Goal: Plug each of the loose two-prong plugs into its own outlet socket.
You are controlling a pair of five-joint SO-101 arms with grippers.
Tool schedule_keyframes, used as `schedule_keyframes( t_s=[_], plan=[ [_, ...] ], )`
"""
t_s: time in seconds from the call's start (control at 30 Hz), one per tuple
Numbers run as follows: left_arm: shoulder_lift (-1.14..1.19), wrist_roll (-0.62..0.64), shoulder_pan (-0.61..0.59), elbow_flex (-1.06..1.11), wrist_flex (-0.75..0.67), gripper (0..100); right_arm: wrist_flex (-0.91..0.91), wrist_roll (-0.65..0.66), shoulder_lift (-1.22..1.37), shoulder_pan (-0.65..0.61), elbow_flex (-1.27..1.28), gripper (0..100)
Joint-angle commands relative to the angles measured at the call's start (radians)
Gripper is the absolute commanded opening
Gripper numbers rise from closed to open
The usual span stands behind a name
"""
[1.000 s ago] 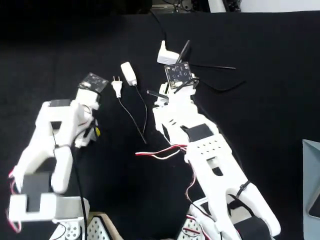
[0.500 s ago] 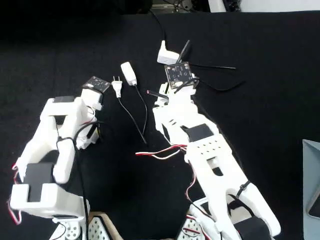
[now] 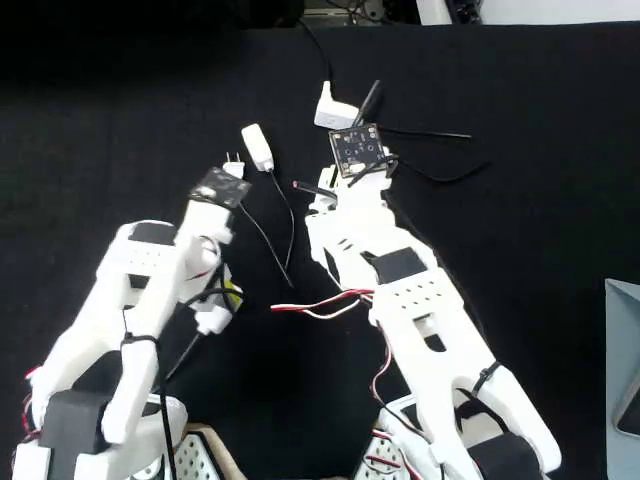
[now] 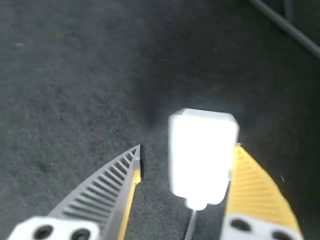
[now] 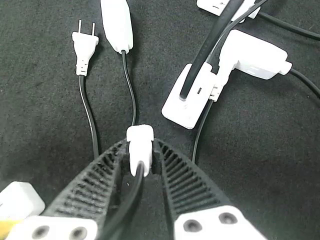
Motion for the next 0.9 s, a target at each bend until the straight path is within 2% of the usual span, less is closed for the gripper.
schedule_keyframes(
  t_s=[0.0,0.17,0.33,0.5,0.6,0.73,0.87],
  plan=[
    [-0.034,-0.041,-0.113,-0.002,-0.068,29,-0.012,-0.003,0.002,0.006,-0.047,1.1],
    [-0.034,-0.068,-0.232,-0.053,-0.086,29,-0.012,-0.002,0.002,0.006,-0.047,1.1],
    [-0.041,-0.084,-0.259,-0.064,-0.084,29,-0.012,-0.002,0.002,0.006,-0.047,1.1],
    [-0.046,-0.075,-0.176,-0.101,0.044,29,-0.012,-0.002,0.002,0.006,-0.047,1.1],
    [-0.046,-0.011,-0.105,-0.136,0.117,29,-0.012,-0.002,0.002,0.006,-0.047,1.1],
    [-0.032,0.023,-0.079,-0.131,0.115,29,-0.012,-0.002,0.002,0.006,-0.044,1.1],
    [-0.025,0.020,-0.091,-0.042,0.031,29,-0.017,-0.002,0.002,0.006,-0.038,1.1]
  ],
)
